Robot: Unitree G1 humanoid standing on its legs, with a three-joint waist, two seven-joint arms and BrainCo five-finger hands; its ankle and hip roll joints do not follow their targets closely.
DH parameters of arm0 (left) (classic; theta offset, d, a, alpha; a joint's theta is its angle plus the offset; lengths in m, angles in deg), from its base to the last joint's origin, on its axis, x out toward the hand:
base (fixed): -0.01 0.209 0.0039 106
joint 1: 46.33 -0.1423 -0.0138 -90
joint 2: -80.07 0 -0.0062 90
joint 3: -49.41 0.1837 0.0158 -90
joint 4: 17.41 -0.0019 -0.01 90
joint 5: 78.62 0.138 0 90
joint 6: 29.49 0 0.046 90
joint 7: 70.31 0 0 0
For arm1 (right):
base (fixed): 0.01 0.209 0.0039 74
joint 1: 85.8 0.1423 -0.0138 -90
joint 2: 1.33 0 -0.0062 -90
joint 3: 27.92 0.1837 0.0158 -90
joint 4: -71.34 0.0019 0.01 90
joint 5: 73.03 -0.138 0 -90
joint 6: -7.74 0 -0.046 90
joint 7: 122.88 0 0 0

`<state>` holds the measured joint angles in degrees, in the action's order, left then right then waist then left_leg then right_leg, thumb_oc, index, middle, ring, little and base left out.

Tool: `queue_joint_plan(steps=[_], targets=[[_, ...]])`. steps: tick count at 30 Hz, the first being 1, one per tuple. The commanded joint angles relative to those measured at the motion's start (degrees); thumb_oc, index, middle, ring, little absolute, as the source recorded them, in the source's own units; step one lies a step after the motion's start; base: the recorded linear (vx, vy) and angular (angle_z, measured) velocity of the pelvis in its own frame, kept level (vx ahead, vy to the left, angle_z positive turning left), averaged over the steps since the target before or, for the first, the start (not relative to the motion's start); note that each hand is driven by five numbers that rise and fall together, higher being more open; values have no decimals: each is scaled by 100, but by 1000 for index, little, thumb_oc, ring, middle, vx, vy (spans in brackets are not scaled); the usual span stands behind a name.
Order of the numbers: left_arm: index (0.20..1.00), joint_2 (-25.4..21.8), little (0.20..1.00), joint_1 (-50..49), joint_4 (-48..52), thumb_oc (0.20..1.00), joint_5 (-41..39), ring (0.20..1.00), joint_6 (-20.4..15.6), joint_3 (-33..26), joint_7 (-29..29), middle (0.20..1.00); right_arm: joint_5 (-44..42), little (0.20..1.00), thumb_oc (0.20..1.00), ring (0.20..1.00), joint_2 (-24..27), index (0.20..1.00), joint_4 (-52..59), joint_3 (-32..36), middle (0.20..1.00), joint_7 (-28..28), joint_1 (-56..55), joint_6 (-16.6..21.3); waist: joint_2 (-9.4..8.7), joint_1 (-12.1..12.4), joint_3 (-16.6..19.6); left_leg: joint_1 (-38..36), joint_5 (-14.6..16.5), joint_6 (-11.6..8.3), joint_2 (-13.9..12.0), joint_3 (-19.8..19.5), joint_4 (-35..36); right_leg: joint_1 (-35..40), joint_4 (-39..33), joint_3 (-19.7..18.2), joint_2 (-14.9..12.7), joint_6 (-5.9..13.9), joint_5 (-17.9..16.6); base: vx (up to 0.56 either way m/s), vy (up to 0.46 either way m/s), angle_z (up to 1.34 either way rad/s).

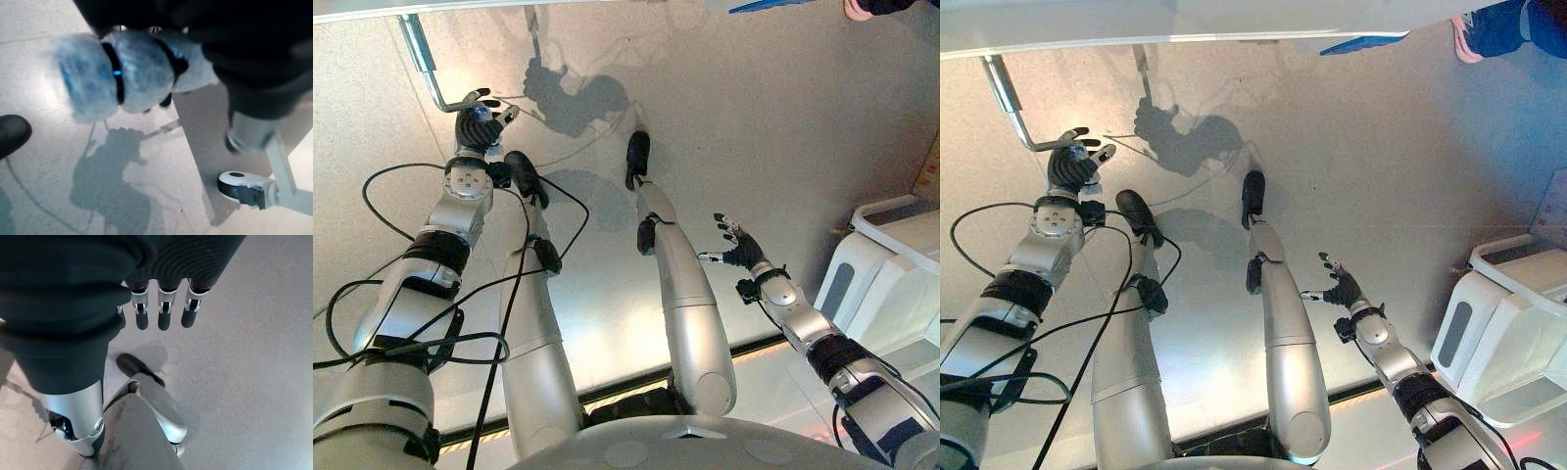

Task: Raise the hospital bed

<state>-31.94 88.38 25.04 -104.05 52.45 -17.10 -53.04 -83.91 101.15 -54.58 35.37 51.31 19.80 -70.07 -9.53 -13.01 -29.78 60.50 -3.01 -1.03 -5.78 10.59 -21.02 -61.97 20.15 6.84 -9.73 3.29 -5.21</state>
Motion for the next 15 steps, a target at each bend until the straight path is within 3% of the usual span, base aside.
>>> queue_joint_plan(steps=[1, 6, 15], targets=[[1000, 264, 1000, -249, 166, 1000, 316, 1000, -102, -137, -187, 1000, -27, 1000, 1000, 1000, 383, 1000, -204, -74, 1000, -26, -164, -63, 15, 175, -1, -361, 144, -220, 144, -307, -75, 355, 32, 216, -32, 479, 86, -56, -42, 4], [1000, 474, 1000, -424, -30, 1000, 277, 1000, -94, -154, -266, 1000, -90, 1000, 1000, 1000, 322, 1000, -499, -67, 1000, -12, -70, -102, 72, 242, -1, -738, 42, -245, 166, -320, 73, 709, -16, 277, 1, 441, 95, -36, -32, 3], [1000, 1101, 1000, -1643, -613, 1000, 269, 1000, 15, -432, -700, 1000, -26, 1000, 1000, 1000, 31, 1000, -1330, 109, 1000, 65, -106, -292, 293, 463, -1, -2007, 32, -274, 204, -338, 293, 1974, -36, 414, 26, 396, 285, -15, -16, 3]])
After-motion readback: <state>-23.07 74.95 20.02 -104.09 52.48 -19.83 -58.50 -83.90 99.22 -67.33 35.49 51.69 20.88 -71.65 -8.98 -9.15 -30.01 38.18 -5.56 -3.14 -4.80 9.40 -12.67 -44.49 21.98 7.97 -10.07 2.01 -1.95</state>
